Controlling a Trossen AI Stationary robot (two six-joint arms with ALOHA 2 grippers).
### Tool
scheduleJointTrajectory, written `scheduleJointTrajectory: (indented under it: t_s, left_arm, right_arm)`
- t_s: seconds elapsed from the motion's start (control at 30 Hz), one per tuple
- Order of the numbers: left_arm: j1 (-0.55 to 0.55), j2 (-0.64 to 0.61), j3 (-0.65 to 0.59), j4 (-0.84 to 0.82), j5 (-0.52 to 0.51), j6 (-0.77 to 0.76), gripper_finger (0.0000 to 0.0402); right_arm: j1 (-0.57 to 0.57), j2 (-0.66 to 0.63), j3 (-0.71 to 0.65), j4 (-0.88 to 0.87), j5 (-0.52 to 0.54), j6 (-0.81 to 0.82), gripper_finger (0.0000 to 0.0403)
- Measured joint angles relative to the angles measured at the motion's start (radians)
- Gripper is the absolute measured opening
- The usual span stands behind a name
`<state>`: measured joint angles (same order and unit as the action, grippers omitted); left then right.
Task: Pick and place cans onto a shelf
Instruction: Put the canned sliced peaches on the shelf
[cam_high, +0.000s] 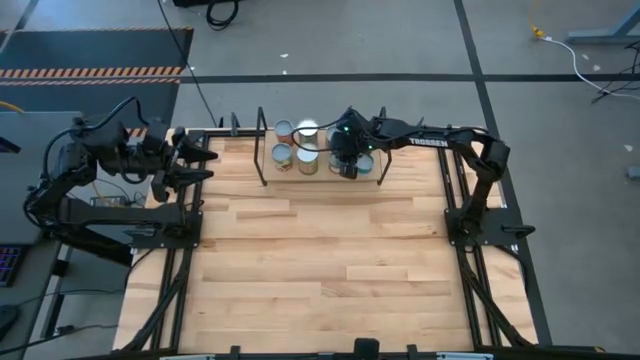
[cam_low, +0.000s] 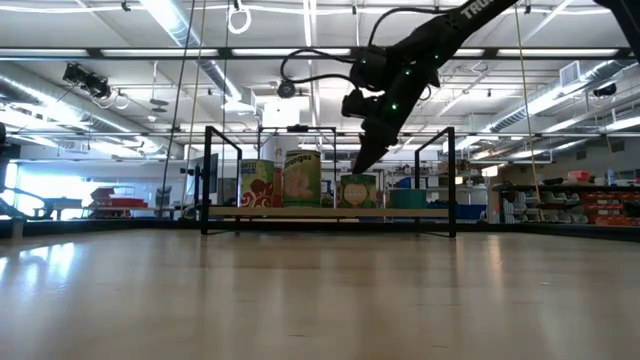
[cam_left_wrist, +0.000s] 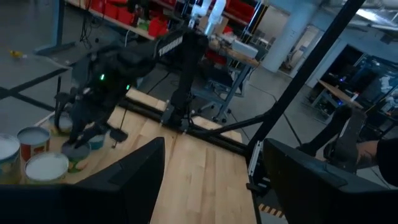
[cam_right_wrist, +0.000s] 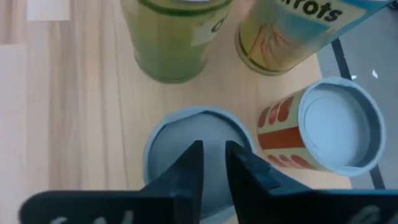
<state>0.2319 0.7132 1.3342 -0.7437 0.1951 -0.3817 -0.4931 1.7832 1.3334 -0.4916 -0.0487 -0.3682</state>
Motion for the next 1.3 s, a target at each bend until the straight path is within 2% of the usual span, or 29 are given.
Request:
scheduleJointTrajectory:
  t_s: [0.23, 0.53, 0.8, 1.3]
  left_arm:
    - [0.000, 0.000, 0.000, 0.064, 0.000, -0.020, 0.0275]
    - [0.000, 0.000, 0.000, 0.066, 0.000, -0.025, 0.0275]
    - [0.000, 0.000, 0.000, 0.066, 0.000, -0.026, 0.0275]
    - [0.000, 0.000, 0.000, 0.073, 0.000, -0.053, 0.0275]
  right_arm:
    - [0.002, 0.016, 0.000, 0.003, -0.002, 0.002, 0.0038]
    - [0.003, 0.016, 0.000, 0.008, -0.050, 0.010, 0.0016]
    - [0.007, 0.016, 0.000, 0.012, -0.084, 0.010, 0.0009]
    - [0.023, 0.047, 0.003, 0.026, -0.083, 0.062, 0.0008]
